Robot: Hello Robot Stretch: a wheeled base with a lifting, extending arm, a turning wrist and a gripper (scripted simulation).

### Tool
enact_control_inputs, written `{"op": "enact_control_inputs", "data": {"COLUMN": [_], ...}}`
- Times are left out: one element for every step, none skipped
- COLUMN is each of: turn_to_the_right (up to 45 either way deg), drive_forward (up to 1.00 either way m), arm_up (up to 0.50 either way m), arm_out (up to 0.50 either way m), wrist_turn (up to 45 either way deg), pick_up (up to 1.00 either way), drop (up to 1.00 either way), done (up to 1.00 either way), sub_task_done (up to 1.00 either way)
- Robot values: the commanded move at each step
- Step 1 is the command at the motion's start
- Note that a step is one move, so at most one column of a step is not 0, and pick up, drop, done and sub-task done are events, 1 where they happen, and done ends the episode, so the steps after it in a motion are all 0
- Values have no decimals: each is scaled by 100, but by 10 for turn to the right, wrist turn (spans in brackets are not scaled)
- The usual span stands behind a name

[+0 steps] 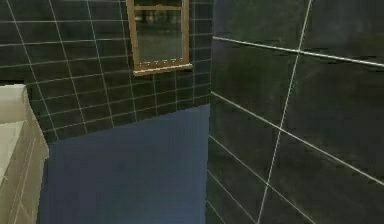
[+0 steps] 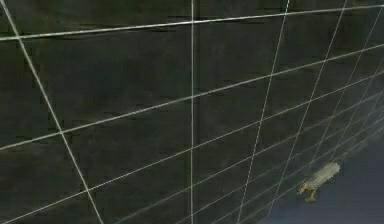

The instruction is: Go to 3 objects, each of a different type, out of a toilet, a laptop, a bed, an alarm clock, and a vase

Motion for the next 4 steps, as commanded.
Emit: {"op": "enact_control_inputs", "data": {"turn_to_the_right": [0, -450, -120, 0], "drive_forward": [5, 0, 0, 0], "arm_up": [0, 0, 0, 0], "arm_out": [0, 0, 0, 0], "wrist_turn": [0, 0, 0, 0], "pick_up": [0, 0, 0, 0], "drop": [0, 0, 0, 0], "done": [0, 0, 0, 100], "sub_task_done": [0, 0, 0, 0]}}
